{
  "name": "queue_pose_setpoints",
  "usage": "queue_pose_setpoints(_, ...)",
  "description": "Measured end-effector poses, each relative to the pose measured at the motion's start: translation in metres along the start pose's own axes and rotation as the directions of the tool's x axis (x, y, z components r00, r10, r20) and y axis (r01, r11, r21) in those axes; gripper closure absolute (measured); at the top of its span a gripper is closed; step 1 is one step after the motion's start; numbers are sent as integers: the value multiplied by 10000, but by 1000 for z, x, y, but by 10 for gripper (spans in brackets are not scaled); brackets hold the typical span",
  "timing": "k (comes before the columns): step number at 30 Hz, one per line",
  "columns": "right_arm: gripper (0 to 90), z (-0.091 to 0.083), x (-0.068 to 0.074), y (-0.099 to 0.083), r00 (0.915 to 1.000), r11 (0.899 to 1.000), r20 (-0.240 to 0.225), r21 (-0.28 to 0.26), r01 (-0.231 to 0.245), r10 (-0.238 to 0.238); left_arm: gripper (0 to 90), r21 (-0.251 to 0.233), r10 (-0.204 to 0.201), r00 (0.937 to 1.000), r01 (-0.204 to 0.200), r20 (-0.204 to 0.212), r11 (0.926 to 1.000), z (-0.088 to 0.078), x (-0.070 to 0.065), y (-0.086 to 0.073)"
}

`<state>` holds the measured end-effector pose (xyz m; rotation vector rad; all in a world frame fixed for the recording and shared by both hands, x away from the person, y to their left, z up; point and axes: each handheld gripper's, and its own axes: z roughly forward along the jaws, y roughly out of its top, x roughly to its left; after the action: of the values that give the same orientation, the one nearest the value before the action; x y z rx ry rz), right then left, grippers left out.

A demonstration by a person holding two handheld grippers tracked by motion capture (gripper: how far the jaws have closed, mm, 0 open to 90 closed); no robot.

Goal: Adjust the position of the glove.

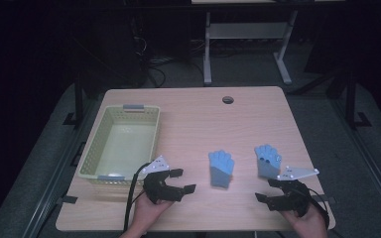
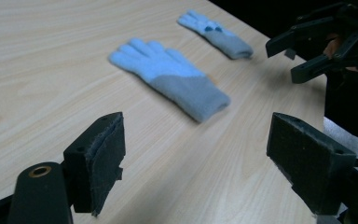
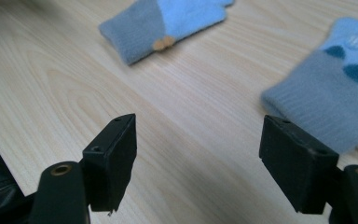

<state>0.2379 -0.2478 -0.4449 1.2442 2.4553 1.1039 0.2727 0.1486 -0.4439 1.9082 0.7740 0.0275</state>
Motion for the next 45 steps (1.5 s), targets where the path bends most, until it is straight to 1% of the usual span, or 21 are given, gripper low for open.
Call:
queue_pose_setpoints(3, 271, 0, -1, 1, 10000, 10000, -34, -29, 41, -41, 189, -27, -5, 10000, 5, -30, 10000, 1, 0, 0)
queue_pose_setpoints(7, 270, 1, -1, 1, 10000, 10000, -43, 42, 66, -66, 188, 151, -4, 10000, 4, -29, 9999, 4, 3, -1)
queue_pose_setpoints(11, 252, 1, -1, 4, 9999, 10000, -50, 38, 91, -91, 188, 157, -41, 10000, 40, 58, 9999, 4, 1, -1)
queue_pose_setpoints(14, 242, 2, -1, 9, 9999, 9998, -2, 162, 137, -137, 188, 152, -10, 10000, 8, 94, 9999, 4, 0, -2)
queue_pose_setpoints(15, 241, 2, -1, 10, 9996, 9995, 2, 164, 270, -270, 188, 156, 22, 10000, -23, 85, 9999, 4, 0, -2)
queue_pose_setpoints(16, 234, 0, -2, 13, 9998, 9995, 13, 255, 205, -205, 188, 162, 58, 10000, -59, 71, 9999, 4, 0, -2)
queue_pose_setpoints(20, 230, -4, -7, 18, 9996, 9994, -23, 232, 266, -266, 188, 128, 36, 10000, -36, 33, 9999, 4, -1, -2)
queue_pose_setpoints(21, 230, -5, -7, 21, 9998, 9995, -11, 258, 182, -182, 188, 136, 43, 10000, -44, 46, 9999, 4, -1, -2)
queue_pose_setpoints(25, 239, -7, -13, 30, 9995, 9993, 113, 225, 284, -286, 188, 94, -11, 10000, 11, 59, 10000, 4, 0, -2)
queue_pose_setpoints(27, 246, -5, -18, 37, 9991, 9984, 296, 504, 273, -288, 188, 73, 10, 10000, -10, 32, 10000, 3, 0, -1)
queue_pose_setpoints(29, 251, -4, -19, 40, 9988, 9978, 355, 588, 302, -324, 190, 38, -47, 10000, 47, 16, 10000, 2, 0, -1)
queue_pose_setpoints(30, 256, -2, -23, 46, 9983, 9959, 483, 852, 299, -341, 190, 33, -41, 10000, 41, -7, 10000, 2, 0, -1)
queue_pose_setpoints(31, 256, -2, -23, 46, 9983, 9959, 483, 852, 299, -341, 190, 33, -41, 10000, 41, -7, 10000, 2, 0, -1)
queue_pose_setpoints(34, 273, 0, -31, 57, 9971, 9925, 658, 1183, 303, -383, 190, 38, 23, 10000, -23, 2, 10000, 2, -1, -1)
queue_pose_setpoints(38, 291, -1, -41, 64, 9969, 9937, 758, 1110, 126, -211, 191, 21, 54, 10000, -54, 19, 10000, 3, -2, -2)
queue_pose_setpoints(39, 291, -1, -41, 64, 9969, 9937, 758, 1110, 126, -211, 191, 21, 54, 10000, -54, 19, 10000, 3, -2, -2)
queue_pose_setpoints(40, 293, -1, -45, 66, 9969, 9936, 782, 1134, -3, -87, 191, 20, 39, 10000, -39, 14, 10000, 3, -2, -2)
queue_pose_setpoints(41, 293, -1, -45, 66, 9969, 9936, 782, 1134, -3, -87, 191, 21, 2, 10000, -2, 31, 10000, 3, -2, -2)
queue_pose_setpoints(43, 298, 0, -49, 69, 9966, 9935, 818, 1129, -110, 17, 191, -46, -166, 9997, 167, 169, 9998, 2, -2, -1)
queue_pose_setpoints(44, 306, 1, -52, 71, 9971, 9940, 741, 1066, -245, 167, 191, -109, -127, 9998, 129, 154, 9999, 1, -4, 0)
queue_pose_setpoints(45, 306, 2, -54, 72, 9968, 9935, 788, 1113, -246, 159, 190, -109, -127, 9998, 129, 154, 9999, 1, -4, 0)
